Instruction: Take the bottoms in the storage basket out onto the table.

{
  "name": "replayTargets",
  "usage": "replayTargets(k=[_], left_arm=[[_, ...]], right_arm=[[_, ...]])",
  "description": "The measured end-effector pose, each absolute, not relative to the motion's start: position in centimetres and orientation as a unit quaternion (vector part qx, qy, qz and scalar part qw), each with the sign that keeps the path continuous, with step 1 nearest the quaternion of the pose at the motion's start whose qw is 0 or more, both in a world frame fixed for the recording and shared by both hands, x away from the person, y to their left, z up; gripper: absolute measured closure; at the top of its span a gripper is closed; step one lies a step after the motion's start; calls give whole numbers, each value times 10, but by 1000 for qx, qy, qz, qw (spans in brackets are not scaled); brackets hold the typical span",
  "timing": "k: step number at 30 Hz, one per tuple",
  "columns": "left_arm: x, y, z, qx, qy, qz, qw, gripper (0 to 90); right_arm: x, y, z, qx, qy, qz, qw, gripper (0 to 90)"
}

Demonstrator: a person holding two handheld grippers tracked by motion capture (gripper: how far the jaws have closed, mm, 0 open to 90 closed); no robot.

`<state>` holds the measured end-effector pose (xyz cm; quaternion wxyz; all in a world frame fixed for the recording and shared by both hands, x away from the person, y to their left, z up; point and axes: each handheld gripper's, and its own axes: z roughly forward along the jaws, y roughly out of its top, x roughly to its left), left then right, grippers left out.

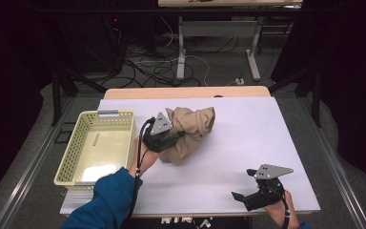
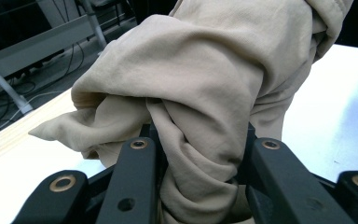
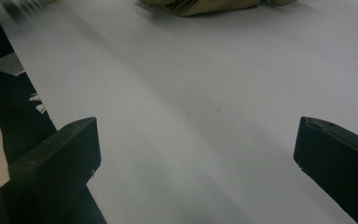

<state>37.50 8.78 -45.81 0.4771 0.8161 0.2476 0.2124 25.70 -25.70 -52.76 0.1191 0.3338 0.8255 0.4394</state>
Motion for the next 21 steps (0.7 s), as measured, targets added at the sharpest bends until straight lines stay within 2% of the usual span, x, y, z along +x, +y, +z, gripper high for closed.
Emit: replayTargets(k=[21], left_arm=[[378, 80, -470, 825, 251, 208, 463, 711]], right_arm=[[257, -257, -527, 330, 830, 434, 119, 3]])
